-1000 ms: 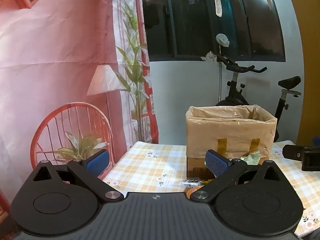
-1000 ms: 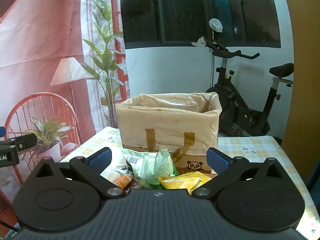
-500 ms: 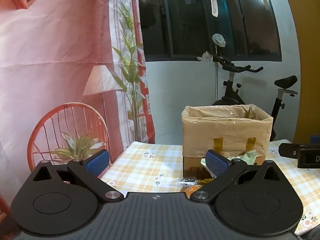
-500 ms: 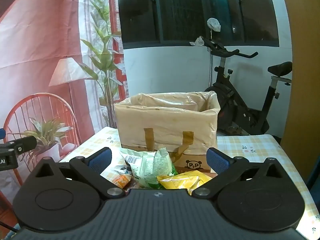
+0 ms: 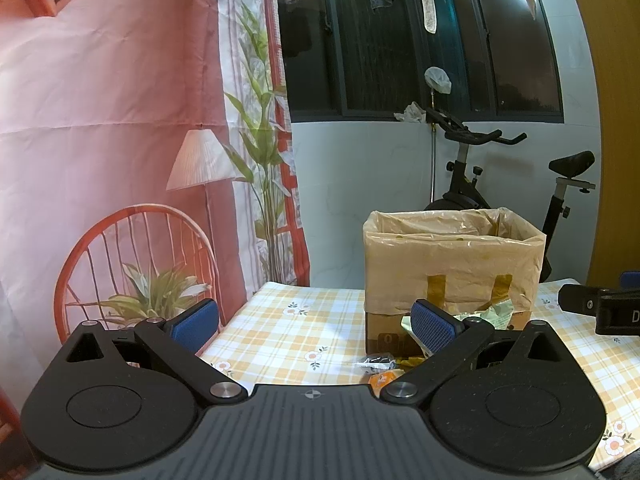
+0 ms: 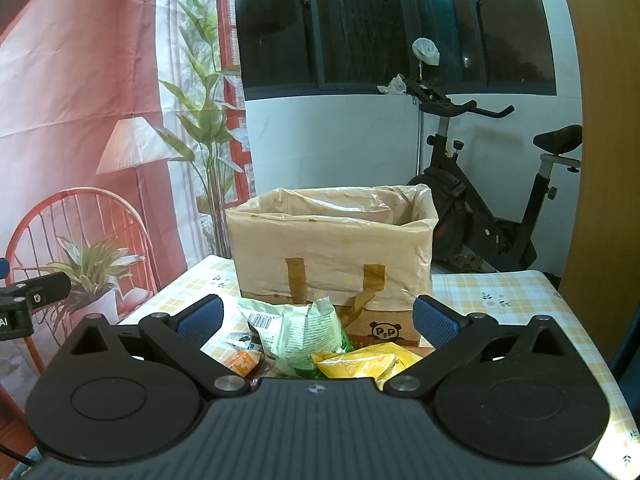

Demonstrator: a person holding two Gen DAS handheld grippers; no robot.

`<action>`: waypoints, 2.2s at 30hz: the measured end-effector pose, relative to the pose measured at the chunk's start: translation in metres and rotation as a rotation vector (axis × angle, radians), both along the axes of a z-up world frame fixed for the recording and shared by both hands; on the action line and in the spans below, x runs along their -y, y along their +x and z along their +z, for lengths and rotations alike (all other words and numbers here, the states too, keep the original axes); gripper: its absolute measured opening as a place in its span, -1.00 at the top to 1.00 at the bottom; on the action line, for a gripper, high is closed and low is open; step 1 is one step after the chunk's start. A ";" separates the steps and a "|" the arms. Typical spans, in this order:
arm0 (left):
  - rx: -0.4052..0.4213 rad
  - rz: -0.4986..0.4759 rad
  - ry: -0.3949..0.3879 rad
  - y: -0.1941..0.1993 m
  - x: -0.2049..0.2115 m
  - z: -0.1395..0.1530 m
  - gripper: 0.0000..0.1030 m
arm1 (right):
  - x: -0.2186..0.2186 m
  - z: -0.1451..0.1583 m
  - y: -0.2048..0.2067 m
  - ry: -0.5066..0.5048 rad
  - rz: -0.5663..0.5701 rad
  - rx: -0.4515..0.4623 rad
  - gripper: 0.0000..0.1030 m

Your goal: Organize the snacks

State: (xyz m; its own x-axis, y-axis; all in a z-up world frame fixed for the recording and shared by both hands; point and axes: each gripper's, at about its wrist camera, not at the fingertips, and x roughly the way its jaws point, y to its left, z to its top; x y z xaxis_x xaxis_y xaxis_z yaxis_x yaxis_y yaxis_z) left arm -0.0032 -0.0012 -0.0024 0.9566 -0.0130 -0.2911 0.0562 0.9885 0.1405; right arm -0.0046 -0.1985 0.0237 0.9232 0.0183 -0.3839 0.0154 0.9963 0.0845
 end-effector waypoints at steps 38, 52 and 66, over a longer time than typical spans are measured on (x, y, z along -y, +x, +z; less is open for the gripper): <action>-0.001 0.001 -0.001 0.000 0.000 -0.001 -1.00 | 0.000 0.000 0.000 0.001 -0.001 0.001 -0.99; -0.029 -0.006 -0.019 0.006 -0.002 -0.005 -1.00 | 0.003 -0.001 0.002 0.004 -0.004 0.002 -0.99; -0.094 -0.034 -0.040 0.072 -0.008 -0.017 -0.99 | 0.035 -0.005 0.032 0.023 0.020 0.121 -1.00</action>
